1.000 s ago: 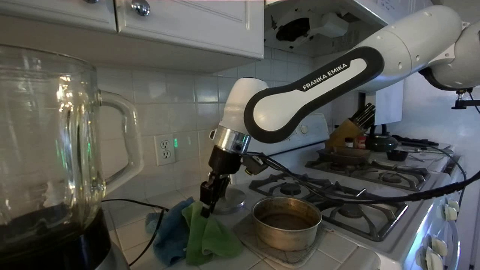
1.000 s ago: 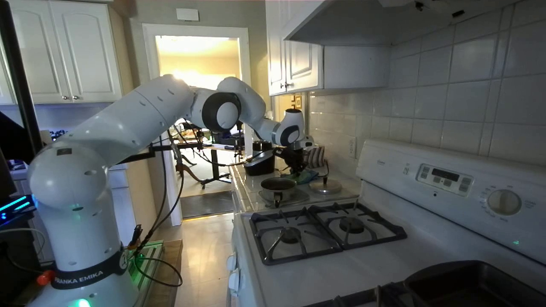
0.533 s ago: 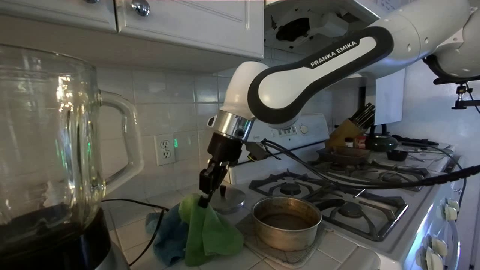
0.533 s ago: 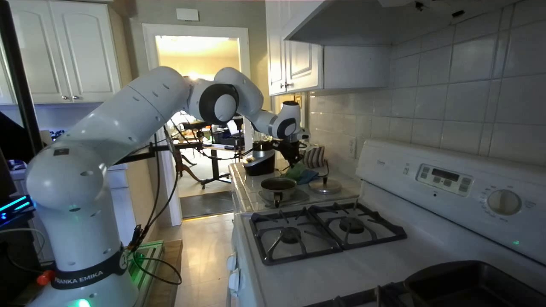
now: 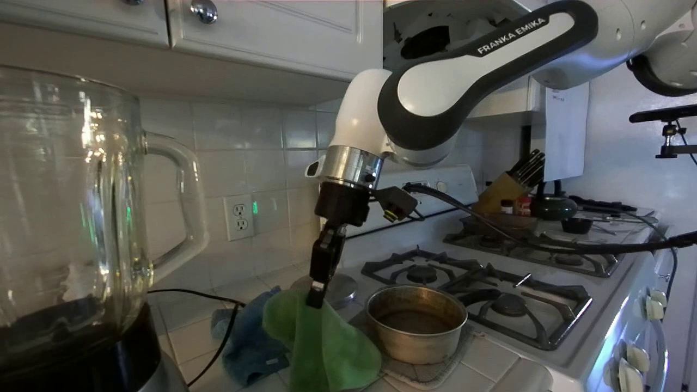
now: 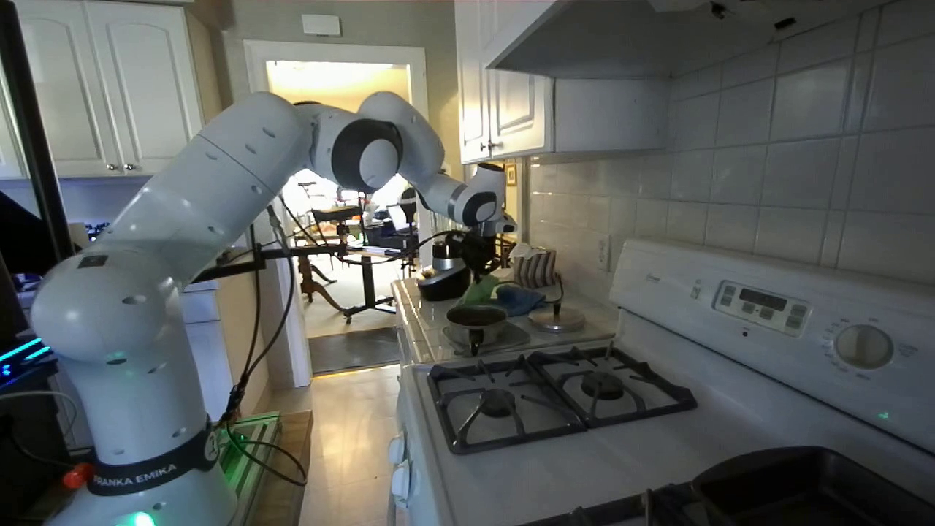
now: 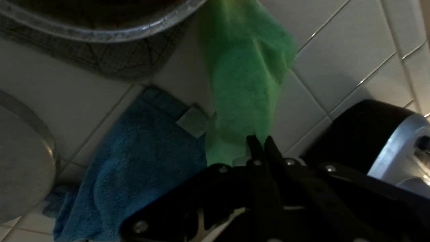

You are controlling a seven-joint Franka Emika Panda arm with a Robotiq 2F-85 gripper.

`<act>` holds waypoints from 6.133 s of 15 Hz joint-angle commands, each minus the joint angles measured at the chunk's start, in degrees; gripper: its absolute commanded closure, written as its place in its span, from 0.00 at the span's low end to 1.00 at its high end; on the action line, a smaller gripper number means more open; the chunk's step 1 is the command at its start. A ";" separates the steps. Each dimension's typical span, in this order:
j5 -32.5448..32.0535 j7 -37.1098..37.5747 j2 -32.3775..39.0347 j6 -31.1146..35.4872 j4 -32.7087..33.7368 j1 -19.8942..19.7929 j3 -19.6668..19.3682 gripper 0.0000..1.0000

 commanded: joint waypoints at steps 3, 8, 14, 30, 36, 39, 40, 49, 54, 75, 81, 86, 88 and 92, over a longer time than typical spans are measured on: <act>2.56 -3.74 -2.94 -6.07 -5.04 -4.10 3.76 0.99; 7.06 -7.52 -1.30 -11.26 -3.08 -2.70 1.92 0.99; 10.23 -9.85 1.88 -11.10 -0.25 -1.75 1.02 0.99; 7.80 -12.56 6.27 1.93 6.63 1.45 -0.34 0.02; 2.17 -18.78 11.39 7.59 11.45 4.54 -3.00 0.00; -0.10 -21.37 13.35 11.88 12.36 5.99 -4.11 0.00; -0.69 -21.98 14.02 13.02 12.88 6.40 -4.41 0.00; -4.96 -21.11 18.48 21.22 18.44 9.16 -7.86 0.00; -7.55 -18.98 20.52 18.16 22.29 10.49 -10.51 0.15; -2.29 -18.39 20.69 0.20 29.50 9.09 -8.29 0.99; -2.12 -16.17 18.32 6.32 28.77 8.83 -8.59 0.99; -6.88 -11.00 15.63 17.24 26.44 11.88 -15.39 0.99; -8.89 -7.51 14.29 20.89 25.06 13.65 -19.94 0.99; -11.58 1.21 10.68 26.15 20.07 17.70 -29.90 0.99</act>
